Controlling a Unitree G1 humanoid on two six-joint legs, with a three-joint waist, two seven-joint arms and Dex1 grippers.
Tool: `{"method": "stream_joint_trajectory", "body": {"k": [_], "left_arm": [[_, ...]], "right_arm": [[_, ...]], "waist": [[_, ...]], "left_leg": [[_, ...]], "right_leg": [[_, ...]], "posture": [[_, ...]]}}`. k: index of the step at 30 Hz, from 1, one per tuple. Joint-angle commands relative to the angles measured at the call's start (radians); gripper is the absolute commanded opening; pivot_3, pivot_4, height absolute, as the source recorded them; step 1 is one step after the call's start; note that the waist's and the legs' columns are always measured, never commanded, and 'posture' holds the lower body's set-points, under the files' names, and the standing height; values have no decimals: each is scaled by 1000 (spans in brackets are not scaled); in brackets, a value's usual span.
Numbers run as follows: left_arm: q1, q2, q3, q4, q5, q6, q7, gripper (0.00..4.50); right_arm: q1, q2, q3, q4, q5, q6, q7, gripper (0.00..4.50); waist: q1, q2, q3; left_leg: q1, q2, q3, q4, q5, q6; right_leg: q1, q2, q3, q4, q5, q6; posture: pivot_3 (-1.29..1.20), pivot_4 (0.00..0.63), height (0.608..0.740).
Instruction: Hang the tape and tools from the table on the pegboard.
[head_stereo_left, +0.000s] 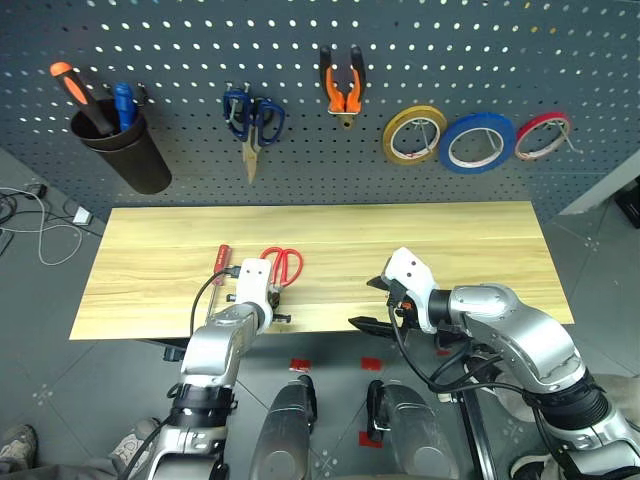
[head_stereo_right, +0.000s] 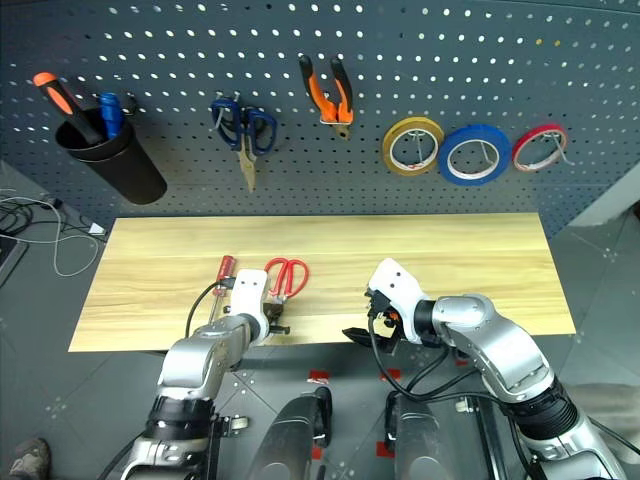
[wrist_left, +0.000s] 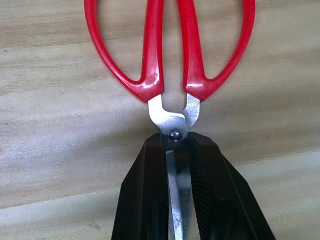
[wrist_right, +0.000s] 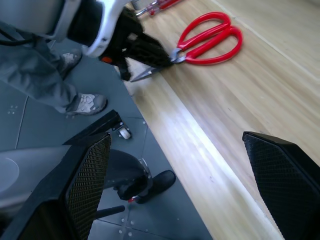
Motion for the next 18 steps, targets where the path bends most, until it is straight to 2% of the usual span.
{"method": "stream_joint_trajectory", "body": {"k": [1,5,10,14,18], "left_arm": [[67,37,12,-105,27,-90,-8,292],[175,106,-15,-239,100,-359,-27,292],[304,161,7,-360,205,-653,0,292],[349,178,68,-434,218,-740,-7,292],[297,219,131,-425,216,-783,-29,292]], "right_arm": [[16,-14,-35,-75,25,-5,0,4500],[25,-27,-70,-90,-5,-40,-31,4500],[35,-6,-120,-94,-50,-212,-70,4500],[40,22,-196,-123,18,-276,-53,4500],[36,55,-225,-107,25,-315,-76,4500]], "waist": [[2,0,0],[3,-1,0],[4,-1,0],[4,-1,0],[5,-1,0]], "left_leg": [[0,0,0,0,0,0],[-2,0,0,-1,-1,1],[-2,-1,0,-1,-2,3],[-2,-1,1,-1,-2,4],[-2,-1,0,-1,-2,4]], "right_leg": [[0,0,-1,0,0,0],[-1,-1,-1,-1,1,-2],[-1,-3,-1,-3,1,-2],[-2,-2,-2,-3,0,0],[-2,-2,-3,-2,0,0]], "posture": [[-67,312,740],[-61,309,740],[-61,310,740],[-51,309,740],[-45,306,740]]}}
